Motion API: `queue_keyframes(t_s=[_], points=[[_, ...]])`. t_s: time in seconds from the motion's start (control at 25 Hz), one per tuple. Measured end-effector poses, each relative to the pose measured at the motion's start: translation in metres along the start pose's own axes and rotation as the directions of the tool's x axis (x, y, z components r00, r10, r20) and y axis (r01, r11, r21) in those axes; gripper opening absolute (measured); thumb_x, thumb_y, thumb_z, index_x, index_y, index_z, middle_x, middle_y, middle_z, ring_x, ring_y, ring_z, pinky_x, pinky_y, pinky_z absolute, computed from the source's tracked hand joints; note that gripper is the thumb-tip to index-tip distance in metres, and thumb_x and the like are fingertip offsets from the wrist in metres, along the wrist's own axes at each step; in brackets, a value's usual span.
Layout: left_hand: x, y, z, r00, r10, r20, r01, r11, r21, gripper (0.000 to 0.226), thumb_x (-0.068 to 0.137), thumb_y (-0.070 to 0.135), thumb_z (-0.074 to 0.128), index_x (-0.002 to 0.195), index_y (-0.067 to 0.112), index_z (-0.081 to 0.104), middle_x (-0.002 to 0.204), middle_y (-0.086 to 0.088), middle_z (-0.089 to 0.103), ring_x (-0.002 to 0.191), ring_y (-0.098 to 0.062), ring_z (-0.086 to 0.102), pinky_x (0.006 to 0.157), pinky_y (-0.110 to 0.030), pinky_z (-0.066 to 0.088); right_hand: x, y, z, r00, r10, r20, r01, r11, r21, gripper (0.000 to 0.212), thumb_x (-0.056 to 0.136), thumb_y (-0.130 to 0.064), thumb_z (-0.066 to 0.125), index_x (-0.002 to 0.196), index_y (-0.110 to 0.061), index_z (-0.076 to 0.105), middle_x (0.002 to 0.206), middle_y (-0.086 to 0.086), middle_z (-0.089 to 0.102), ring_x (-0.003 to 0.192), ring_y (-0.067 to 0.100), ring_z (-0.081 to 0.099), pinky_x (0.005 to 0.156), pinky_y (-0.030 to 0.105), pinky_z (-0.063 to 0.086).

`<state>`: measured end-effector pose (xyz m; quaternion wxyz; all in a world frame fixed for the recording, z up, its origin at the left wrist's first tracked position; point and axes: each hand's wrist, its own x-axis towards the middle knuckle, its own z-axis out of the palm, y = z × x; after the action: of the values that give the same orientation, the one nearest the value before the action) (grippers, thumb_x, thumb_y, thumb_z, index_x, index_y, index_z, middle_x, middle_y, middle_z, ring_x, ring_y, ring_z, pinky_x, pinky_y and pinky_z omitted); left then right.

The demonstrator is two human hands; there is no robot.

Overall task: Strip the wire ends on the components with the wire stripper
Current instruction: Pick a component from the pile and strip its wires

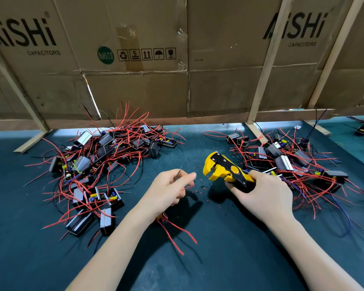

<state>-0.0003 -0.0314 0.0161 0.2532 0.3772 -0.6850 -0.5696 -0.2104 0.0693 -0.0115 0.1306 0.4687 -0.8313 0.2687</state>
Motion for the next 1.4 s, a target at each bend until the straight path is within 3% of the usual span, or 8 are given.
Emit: queue_keyframes(t_s=[0.12, 0.28, 0.56, 0.76, 1.12, 1.2, 1.28, 1.4], points=[[0.001, 0.003, -0.001, 0.998, -0.046, 0.035, 0.048, 0.997, -0.062, 0.018, 0.081, 0.029, 0.055, 0.082, 0.012, 0.061, 0.053, -0.002, 0.051, 0.045, -0.015, 0.043, 0.043, -0.021, 0.032, 0.0, 0.0, -0.001, 1.0, 0.01, 0.008, -0.01, 1.0, 0.01, 0.057, 0.066, -0.077, 0.058, 0.058, -0.021, 0.05, 0.052, -0.009, 0.05, 0.057, 0.021, 0.045, 0.05, 0.026, 0.029], [-0.003, 0.004, -0.001, 0.998, 0.016, 0.063, -0.011, 0.997, -0.078, 0.014, 0.092, 0.01, 0.06, 0.078, 0.009, 0.063, 0.058, -0.003, 0.055, 0.048, -0.016, 0.047, 0.046, -0.019, 0.039, 0.0, 0.001, -0.001, 1.0, 0.02, 0.02, -0.02, 1.0, 0.021, 0.056, 0.066, -0.077, 0.057, 0.059, -0.022, 0.052, 0.052, -0.009, 0.052, 0.059, 0.02, 0.047, 0.051, 0.026, 0.032], [-0.009, 0.012, -0.009, 0.988, 0.041, 0.146, -0.011, 0.979, -0.203, 0.017, 0.091, 0.004, 0.061, 0.078, 0.011, 0.068, 0.064, -0.003, 0.059, 0.043, -0.008, 0.039, 0.038, -0.016, 0.028, 0.0, 0.001, -0.002, 0.999, 0.034, 0.025, -0.036, 0.998, 0.052, 0.057, 0.067, -0.076, 0.059, 0.056, -0.022, 0.046, 0.051, -0.01, 0.049, 0.059, 0.021, 0.048, 0.052, 0.026, 0.031], [-0.01, 0.017, -0.013, 0.993, 0.058, 0.106, -0.038, 0.983, -0.182, 0.023, 0.089, 0.006, 0.063, 0.069, 0.018, 0.066, 0.054, 0.006, 0.042, 0.041, -0.006, 0.02, 0.04, -0.015, 0.016, 0.0, 0.001, -0.003, 0.999, 0.036, 0.038, -0.039, 0.997, 0.06, 0.057, 0.067, -0.077, 0.058, 0.057, -0.022, 0.048, 0.052, -0.009, 0.051, 0.061, 0.022, 0.053, 0.052, 0.026, 0.033], [-0.009, 0.012, -0.008, 0.999, 0.037, 0.02, -0.034, 0.987, -0.159, 0.007, 0.082, 0.013, 0.074, 0.082, 0.007, 0.069, 0.053, 0.008, 0.021, 0.04, -0.007, 0.017, 0.039, -0.016, 0.017, -0.001, 0.0, -0.003, 0.999, 0.022, 0.03, -0.024, 0.997, 0.072, 0.058, 0.066, -0.074, 0.062, 0.053, -0.022, 0.041, 0.047, -0.01, 0.046, 0.056, 0.022, 0.045, 0.048, 0.024, 0.027], [-0.008, 0.011, -0.008, 0.997, 0.022, 0.075, -0.009, 0.986, -0.167, 0.022, 0.086, 0.022, 0.07, 0.099, 0.004, 0.07, 0.055, 0.005, 0.03, 0.043, -0.009, 0.025, 0.042, -0.017, 0.024, -0.001, 0.001, -0.002, 0.999, 0.019, 0.031, -0.021, 0.998, 0.064, 0.058, 0.066, -0.074, 0.061, 0.054, -0.022, 0.041, 0.048, -0.009, 0.047, 0.056, 0.022, 0.046, 0.049, 0.025, 0.028], [-0.007, 0.012, -0.009, 0.987, -0.01, 0.158, 0.033, 0.989, -0.142, 0.029, 0.094, 0.026, 0.06, 0.113, 0.005, 0.065, 0.063, -0.002, 0.057, 0.051, -0.011, 0.046, 0.05, -0.018, 0.038, 0.0, 0.002, -0.001, 0.999, 0.018, 0.029, -0.02, 0.999, 0.048, 0.057, 0.067, -0.075, 0.06, 0.055, -0.022, 0.043, 0.049, -0.009, 0.048, 0.057, 0.022, 0.047, 0.05, 0.026, 0.029], [-0.006, 0.011, -0.011, 0.976, -0.052, 0.209, 0.068, 0.995, -0.07, 0.029, 0.104, 0.017, 0.042, 0.113, 0.002, 0.064, 0.087, -0.015, 0.075, 0.069, -0.016, 0.066, 0.064, -0.02, 0.051, 0.001, 0.003, 0.0, 1.0, -0.01, 0.005, 0.01, 1.0, 0.026, 0.053, 0.069, -0.07, 0.065, 0.059, -0.021, 0.048, 0.053, -0.009, 0.05, 0.06, 0.025, 0.054, 0.054, 0.028, 0.032]])
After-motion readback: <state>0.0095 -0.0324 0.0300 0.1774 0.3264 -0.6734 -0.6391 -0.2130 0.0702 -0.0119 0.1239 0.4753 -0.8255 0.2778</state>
